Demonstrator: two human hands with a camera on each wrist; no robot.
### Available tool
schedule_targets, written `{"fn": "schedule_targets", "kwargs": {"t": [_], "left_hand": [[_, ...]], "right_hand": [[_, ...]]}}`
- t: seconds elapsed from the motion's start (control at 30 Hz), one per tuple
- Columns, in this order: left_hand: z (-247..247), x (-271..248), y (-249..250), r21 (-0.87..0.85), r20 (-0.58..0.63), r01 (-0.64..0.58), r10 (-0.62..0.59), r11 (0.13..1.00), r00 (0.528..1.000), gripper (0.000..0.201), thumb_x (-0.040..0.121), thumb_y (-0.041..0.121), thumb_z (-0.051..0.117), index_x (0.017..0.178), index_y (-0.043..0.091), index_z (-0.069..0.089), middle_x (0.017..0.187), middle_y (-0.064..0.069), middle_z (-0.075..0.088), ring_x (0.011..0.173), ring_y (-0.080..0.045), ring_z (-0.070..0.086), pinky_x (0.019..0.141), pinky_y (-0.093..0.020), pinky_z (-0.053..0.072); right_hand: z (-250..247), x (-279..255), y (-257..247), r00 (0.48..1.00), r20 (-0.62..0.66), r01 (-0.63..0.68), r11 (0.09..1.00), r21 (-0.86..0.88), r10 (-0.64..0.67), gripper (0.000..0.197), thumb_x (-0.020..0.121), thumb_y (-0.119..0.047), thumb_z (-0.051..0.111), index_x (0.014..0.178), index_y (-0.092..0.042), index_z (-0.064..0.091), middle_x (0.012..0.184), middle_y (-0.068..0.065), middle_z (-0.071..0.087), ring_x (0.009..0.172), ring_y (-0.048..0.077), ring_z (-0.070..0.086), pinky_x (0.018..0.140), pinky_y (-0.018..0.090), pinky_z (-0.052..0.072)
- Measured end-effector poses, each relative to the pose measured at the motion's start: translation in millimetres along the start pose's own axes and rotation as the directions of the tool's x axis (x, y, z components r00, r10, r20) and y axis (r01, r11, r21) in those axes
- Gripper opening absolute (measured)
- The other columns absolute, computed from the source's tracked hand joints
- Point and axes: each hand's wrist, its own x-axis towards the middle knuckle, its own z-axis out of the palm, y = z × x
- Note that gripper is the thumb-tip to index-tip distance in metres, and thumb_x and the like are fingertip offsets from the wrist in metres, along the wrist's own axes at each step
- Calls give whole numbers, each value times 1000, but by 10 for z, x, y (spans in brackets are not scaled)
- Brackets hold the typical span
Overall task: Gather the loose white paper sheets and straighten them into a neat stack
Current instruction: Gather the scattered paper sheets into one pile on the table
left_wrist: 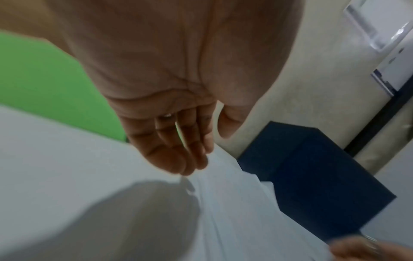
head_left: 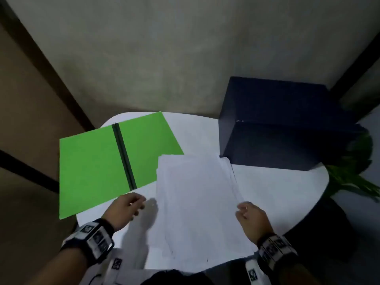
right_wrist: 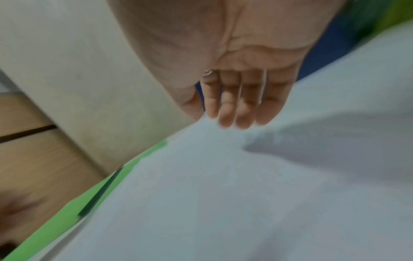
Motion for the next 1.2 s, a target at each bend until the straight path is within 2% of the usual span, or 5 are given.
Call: {"fn": "schedule_targets", "kwargs": {"t": [0.13,0.4,0.6,0.87,1.2], "left_hand": [[611,315,134,54,151,45,-52,998,987,21,92,20,58,112,15,59,98,-2,63,87,-25,62,77,-39,53],[1154,555,278,-154,-55,285,-297,946,953,79,81,39,73,141,5,36,135,-14,55,120,-33,55,97,-37,46],[1110,585,405,-56,-163,264,-270,963,949,34,79,23,76,106,5,67,98,-12,71,89,-27,66,74,-26,46],[-46,403,-392,-226,-258,139,-197,964,946,23,72,15,83,91,9,72,90,-16,75,78,-21,67,81,-40,57],[-261,218,-358,-418,-202,115,-215,901,956,22,79,4,76,69,14,59,48,10,65,47,-5,55,55,-25,41]], "right_hand": [[294,311,-260,984,160,-39,979,-202,72,57,95,-34,55,146,-15,39,147,2,38,136,23,36,113,32,33],[507,189,-429,980,175,-53,973,-226,94,52,97,-25,52,145,-10,39,144,6,33,127,19,47,107,22,36],[276,209,-432,990,101,-101,993,66,94,28,95,-10,51,120,-13,63,114,7,69,79,12,61,66,5,38],[287,316,-375,979,16,-201,979,-31,201,66,85,-45,66,136,-7,50,139,11,54,130,28,47,108,38,40],[851,436,-807,927,27,-347,882,-319,374,103,64,-65,77,138,-6,37,138,12,41,129,33,41,98,50,43]]}}
